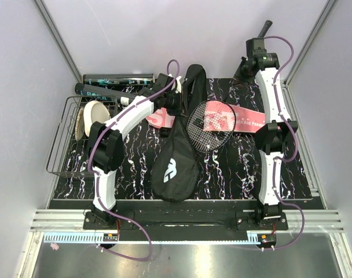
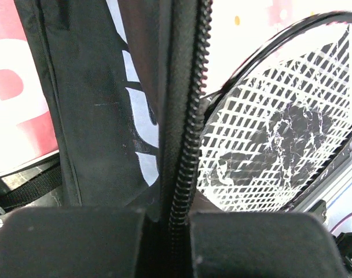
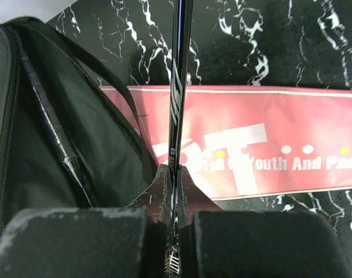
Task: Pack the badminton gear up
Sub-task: Place the racket in the racket bag.
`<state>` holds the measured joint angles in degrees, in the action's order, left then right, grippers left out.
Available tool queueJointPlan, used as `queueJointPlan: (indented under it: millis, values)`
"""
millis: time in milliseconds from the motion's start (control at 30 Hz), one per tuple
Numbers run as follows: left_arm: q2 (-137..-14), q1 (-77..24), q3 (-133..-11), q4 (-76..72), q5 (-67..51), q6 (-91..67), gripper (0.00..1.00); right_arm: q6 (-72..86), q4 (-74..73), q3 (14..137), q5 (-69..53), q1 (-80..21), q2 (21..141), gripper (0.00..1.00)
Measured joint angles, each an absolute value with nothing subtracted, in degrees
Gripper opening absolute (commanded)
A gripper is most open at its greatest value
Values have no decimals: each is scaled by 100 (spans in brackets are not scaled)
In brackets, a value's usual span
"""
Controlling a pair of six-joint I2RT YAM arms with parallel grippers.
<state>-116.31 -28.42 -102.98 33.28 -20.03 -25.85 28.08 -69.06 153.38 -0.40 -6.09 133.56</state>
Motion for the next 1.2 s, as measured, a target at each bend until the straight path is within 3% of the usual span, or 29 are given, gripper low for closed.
queueJointPlan:
  millis: [400,667,767,933,1200]
  values:
    - [-11631,-2952,-10298,3345,-1868,-2609,0,3647,-6045,14090,-3,-1197,13096,0]
    - [-11631,-2958,-10298,3485,-1898,-2491,0,5113,-3894,10206,-231,-1243,11585,0]
    - [-11631,-2987,-10298,3417,-1903,-2488,0,5695,-3540,9463,-447,-897,11297,0]
    - [-11535,-3148,-10075,2788,-1769,-2482,0,6326,-3415,9214,-395,-355,11181,0]
    - [-11002,-3494,-9286,2248,-910,-2486,0,6486,-3428,9220,-202,-456,10851,0]
